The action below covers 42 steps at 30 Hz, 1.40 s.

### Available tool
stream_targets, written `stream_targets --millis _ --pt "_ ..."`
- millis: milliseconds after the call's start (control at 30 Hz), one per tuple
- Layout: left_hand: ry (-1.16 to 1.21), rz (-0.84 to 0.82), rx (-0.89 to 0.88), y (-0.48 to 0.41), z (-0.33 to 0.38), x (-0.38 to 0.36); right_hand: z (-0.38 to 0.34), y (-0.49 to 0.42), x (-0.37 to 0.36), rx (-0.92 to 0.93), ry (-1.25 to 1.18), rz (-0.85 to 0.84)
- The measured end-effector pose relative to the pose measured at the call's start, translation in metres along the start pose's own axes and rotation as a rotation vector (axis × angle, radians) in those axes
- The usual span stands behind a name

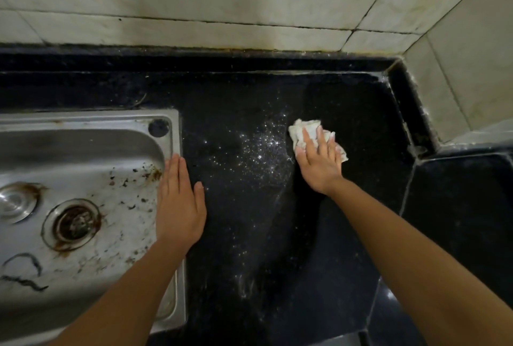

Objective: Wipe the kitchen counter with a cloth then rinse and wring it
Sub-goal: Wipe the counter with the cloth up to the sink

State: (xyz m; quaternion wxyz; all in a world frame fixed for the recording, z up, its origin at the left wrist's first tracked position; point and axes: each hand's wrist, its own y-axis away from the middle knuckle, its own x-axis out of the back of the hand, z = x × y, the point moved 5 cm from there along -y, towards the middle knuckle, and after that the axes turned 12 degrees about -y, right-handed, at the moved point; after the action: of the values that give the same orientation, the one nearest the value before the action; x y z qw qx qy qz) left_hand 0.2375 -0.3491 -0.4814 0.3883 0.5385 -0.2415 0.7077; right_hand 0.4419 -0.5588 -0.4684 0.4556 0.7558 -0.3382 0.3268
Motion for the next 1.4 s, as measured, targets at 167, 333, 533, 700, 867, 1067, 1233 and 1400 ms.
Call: stream_targets --millis 167,333,533,700,867,1067,1233,1400 --pt "-0.002 -0.006 0.007 0.0 -0.001 0.001 -0.013 0.064 -0.05 0.264 0.231 -0.154" --pt "-0.016 -0.001 0.012 0.001 0.0 0.003 -0.008 0.14 -0.077 0.606 0.286 -0.292" --pt "-0.038 0.013 0.018 0.0 0.001 0.002 0.006 0.094 -0.045 0.579 0.322 -0.267" --pt "-0.049 0.014 0.018 0.0 0.0 0.0 -0.001 0.009 0.002 0.271 0.152 -0.082" --pt "-0.051 0.023 0.021 -0.001 0.0 -0.001 -0.014 -0.055 0.031 0.058 0.032 0.009" --pt "-0.046 0.031 0.024 0.0 -0.001 -0.001 -0.029 -0.061 0.023 0.012 -0.019 0.036" --pt "-0.047 0.017 0.02 -0.001 -0.001 -0.001 -0.047 0.006 -0.033 0.238 0.17 -0.105" --pt "-0.032 0.019 0.025 0.0 0.0 0.003 -0.06 0.09 -0.074 0.5 0.259 -0.254"
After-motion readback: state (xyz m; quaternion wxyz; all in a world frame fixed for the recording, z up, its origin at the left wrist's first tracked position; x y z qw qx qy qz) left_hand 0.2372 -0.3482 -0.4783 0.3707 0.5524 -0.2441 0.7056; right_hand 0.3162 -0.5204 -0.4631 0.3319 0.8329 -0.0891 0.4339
